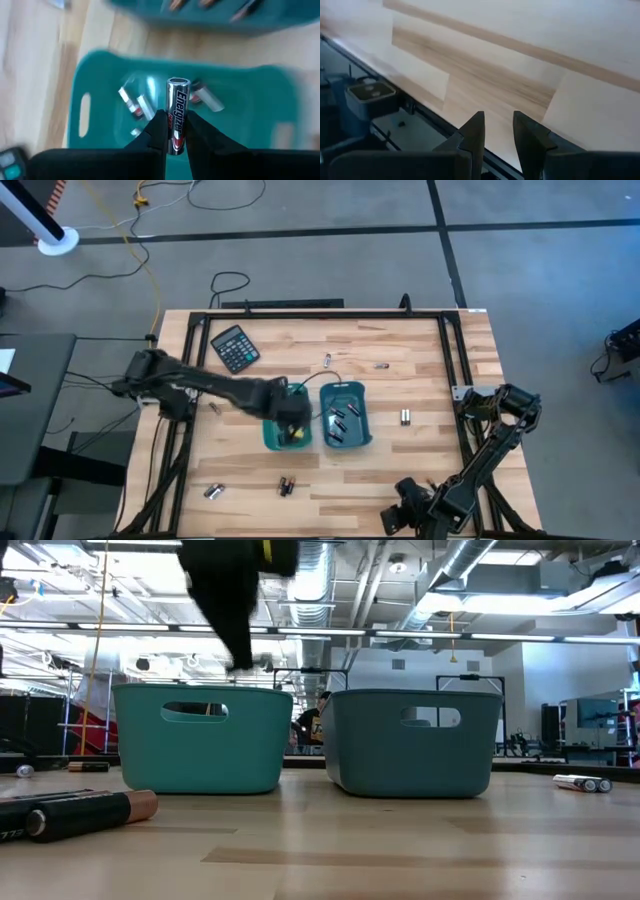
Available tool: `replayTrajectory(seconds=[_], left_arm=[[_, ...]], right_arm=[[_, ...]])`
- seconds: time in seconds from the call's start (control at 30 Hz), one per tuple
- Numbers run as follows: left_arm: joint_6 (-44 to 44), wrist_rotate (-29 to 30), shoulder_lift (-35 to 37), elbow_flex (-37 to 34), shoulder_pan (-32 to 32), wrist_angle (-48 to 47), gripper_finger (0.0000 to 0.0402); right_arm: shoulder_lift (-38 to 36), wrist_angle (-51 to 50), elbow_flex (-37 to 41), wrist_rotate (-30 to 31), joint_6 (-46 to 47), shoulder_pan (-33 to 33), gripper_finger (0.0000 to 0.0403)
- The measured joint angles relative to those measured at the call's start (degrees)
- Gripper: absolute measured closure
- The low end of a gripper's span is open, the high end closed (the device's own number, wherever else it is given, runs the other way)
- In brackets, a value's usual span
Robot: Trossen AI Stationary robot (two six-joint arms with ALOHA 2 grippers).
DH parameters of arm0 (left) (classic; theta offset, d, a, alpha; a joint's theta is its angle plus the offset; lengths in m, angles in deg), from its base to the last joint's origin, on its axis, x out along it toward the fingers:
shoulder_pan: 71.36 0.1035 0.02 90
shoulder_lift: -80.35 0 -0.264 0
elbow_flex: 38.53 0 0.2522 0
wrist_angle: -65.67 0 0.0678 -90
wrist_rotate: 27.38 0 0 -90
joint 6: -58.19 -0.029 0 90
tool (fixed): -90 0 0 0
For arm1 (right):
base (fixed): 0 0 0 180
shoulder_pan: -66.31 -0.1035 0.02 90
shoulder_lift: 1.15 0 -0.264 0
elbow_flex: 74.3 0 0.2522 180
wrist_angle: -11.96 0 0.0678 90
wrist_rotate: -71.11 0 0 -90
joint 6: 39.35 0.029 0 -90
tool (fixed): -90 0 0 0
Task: Sort batteries
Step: Put the silver battery into the green bin
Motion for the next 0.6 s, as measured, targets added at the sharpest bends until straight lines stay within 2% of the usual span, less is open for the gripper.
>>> replayTrajectory(seconds=[0.1, 0.2, 0.33, 0.6], left_arm=[[-3.35, -2.09, -1.54, -2.24, 3.65, 1.31, 0.0366], [-6.31, -6.4, -1.99, -5.92, 6.16, 8.32, 0.0366], [-6.29, -10.09, -2.03, -10.12, 8.41, 14.82, 0.0366], [-6.03, -14.77, -1.93, -15.6, 10.08, 18.99, 0.0366]], right_arm=[[0.0, -0.74, -0.02, -0.01, 2.41, 0.07, 0.0285], [-0.02, -1.73, -0.69, -0.02, 2.59, 0.68, 0.0285], [-0.09, -6.65, -3.18, 0.0, 2.57, 2.07, 0.0285], [-0.17, -14.39, -6.8, -0.02, 1.97, 4.85, 0.0285]])
